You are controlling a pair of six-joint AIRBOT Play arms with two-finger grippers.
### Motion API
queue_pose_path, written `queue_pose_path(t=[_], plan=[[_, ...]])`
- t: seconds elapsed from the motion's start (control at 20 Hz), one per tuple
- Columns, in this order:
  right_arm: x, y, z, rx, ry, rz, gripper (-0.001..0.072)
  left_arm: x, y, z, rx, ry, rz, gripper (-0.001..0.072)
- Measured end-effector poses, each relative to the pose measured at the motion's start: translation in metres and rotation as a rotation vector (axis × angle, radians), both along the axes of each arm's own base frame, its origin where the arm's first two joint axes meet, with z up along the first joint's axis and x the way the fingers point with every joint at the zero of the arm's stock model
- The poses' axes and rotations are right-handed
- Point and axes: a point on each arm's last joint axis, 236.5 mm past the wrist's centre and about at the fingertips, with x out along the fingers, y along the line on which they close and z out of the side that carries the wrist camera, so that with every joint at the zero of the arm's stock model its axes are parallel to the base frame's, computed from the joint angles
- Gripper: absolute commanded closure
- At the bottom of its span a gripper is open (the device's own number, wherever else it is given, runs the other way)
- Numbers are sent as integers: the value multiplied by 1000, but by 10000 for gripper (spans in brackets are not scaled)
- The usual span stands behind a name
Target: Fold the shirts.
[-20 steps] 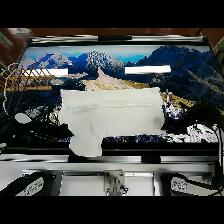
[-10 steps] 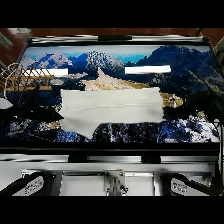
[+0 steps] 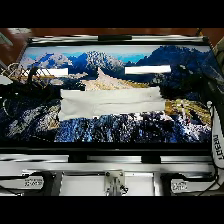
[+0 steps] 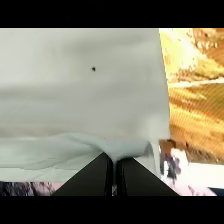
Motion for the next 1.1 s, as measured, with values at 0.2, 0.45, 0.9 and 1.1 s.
queue_pose_path(t=[0.2,0.45,0.9,1.1], plan=[[33,-2,-9,9,-38,-24,642,36,3,-16,-34,9,53,681],[42,-1,-41,27,2,-39,558,55,-4,-54,-62,63,96,616],[44,-10,-30,-18,-28,-17,131,54,-14,-65,-91,114,61,377],[49,-23,-41,64,-6,-149,131,49,-17,-59,-102,127,27,377]])
